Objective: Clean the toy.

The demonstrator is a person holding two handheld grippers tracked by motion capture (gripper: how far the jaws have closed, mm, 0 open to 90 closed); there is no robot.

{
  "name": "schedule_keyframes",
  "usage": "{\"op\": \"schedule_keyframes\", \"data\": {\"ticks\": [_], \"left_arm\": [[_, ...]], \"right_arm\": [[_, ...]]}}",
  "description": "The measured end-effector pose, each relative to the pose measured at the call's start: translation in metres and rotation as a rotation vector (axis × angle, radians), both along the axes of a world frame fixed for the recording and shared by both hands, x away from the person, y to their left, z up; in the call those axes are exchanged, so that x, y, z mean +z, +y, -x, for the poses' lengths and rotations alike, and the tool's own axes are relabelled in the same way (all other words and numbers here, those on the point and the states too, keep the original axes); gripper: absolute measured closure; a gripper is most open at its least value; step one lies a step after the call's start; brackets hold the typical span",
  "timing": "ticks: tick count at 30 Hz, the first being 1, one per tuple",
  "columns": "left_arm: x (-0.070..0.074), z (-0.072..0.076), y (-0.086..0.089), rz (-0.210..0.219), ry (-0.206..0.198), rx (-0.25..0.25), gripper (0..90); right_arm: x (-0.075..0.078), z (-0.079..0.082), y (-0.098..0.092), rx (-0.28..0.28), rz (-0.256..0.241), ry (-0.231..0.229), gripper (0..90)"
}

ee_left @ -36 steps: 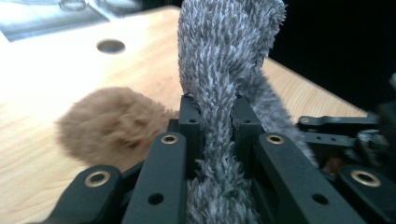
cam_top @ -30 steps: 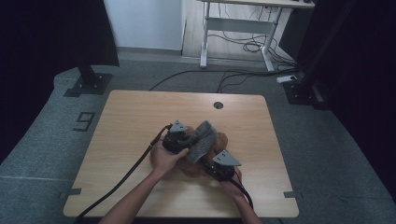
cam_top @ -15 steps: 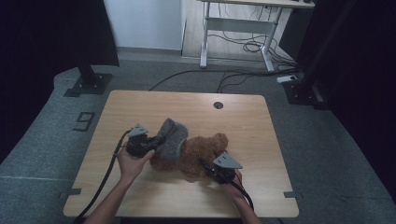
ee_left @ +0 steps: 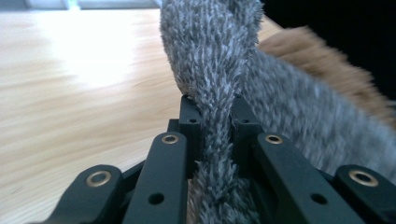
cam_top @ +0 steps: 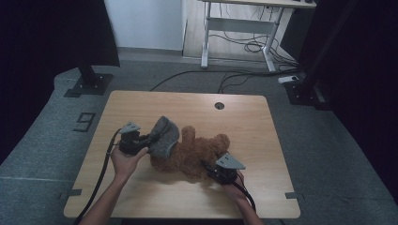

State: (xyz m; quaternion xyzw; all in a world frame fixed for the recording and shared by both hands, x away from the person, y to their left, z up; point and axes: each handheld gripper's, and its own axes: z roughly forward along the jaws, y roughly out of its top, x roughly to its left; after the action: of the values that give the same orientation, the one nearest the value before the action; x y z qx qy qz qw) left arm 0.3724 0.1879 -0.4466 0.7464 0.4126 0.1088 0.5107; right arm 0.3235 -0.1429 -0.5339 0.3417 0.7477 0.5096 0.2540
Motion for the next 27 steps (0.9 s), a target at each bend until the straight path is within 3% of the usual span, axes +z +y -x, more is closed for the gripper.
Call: {"op": "schedule_keyframes", "data": {"ticks": [4, 8, 13, 15, 18, 25, 27], "left_arm": [[0.013, 0.008, -0.038, -0.001, -0.034, -0.095, 78.9], [0.021, 0.006, -0.076, -0.013, -0.051, -0.16, 78.9], [0.016, -0.013, -0.122, -0.004, -0.005, -0.206, 78.4], [0.01, -0.021, -0.137, -0.06, 0.011, -0.195, 78.2], [-0.001, -0.029, -0.14, -0.097, 0.058, -0.188, 78.2], [-0.004, -0.022, -0.123, -0.187, 0.037, -0.166, 78.7], [-0.007, -0.02, -0.11, -0.18, 0.039, -0.155, 78.7]], "right_arm": [[0.0, 0.0, 0.0, 0.001, -0.006, 0.003, 56.3], [0.0, 0.0, 0.0, 0.001, -0.003, 0.001, 56.3], [-0.001, 0.0, 0.0, 0.001, -0.005, -0.001, 56.3], [-0.001, 0.001, -0.001, 0.004, -0.004, -0.001, 56.1], [-0.001, 0.001, -0.001, 0.006, -0.003, 0.0, 55.8], [-0.002, 0.0, -0.002, 0.009, -0.003, 0.011, 55.6], [-0.002, 0.0, -0.002, 0.008, -0.004, 0.014, 55.6]]}}
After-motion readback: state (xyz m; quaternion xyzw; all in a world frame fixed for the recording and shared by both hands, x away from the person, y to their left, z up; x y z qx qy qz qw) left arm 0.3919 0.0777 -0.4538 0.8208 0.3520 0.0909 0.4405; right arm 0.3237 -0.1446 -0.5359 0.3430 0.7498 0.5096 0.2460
